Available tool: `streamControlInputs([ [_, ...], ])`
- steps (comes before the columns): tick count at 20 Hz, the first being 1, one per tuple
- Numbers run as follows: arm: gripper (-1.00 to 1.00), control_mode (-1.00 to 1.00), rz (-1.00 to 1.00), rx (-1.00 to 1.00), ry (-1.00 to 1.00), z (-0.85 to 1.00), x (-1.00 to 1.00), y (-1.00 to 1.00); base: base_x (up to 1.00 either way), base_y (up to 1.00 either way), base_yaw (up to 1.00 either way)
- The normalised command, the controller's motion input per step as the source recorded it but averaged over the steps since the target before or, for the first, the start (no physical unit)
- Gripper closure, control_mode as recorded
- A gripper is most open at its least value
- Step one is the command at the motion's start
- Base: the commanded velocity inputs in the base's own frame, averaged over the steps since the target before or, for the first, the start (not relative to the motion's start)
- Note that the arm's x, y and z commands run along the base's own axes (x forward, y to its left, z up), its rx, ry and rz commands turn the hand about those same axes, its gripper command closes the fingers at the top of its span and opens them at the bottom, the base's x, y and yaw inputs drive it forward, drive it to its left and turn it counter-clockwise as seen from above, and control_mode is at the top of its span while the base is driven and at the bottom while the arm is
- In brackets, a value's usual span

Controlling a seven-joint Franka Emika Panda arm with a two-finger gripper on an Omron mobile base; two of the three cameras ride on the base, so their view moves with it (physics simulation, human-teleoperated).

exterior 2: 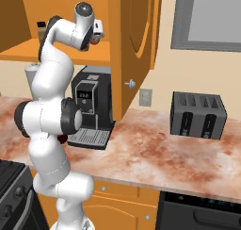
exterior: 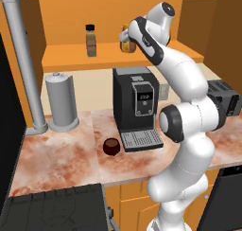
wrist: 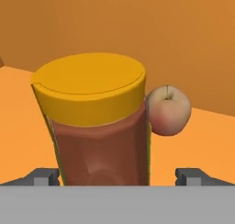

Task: Pick the cinnamon and honey bottle from the cabinet and place them next to the mug.

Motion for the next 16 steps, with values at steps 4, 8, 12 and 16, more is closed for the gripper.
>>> streamControlInputs([
  [4, -1.0, -1.0, 0.0, 0.0, 0.0, 0.0, 0.07, 0.05, 0.0, 0.0, 0.0],
  [8, -1.0, -1.0, 0.0, 0.0, 0.0, -0.01, 0.09, 0.03, 0.0, 0.0, 0.0],
  [12, -1.0, -1.0, 0.0, 0.0, 0.0, 0.0, 0.0, 0.0, 0.0, 0.0, 0.0],
  [16, 1.0, -1.0, 0.0, 0.0, 0.0, 0.0, 0.0, 0.0, 0.0, 0.0, 0.0],
])
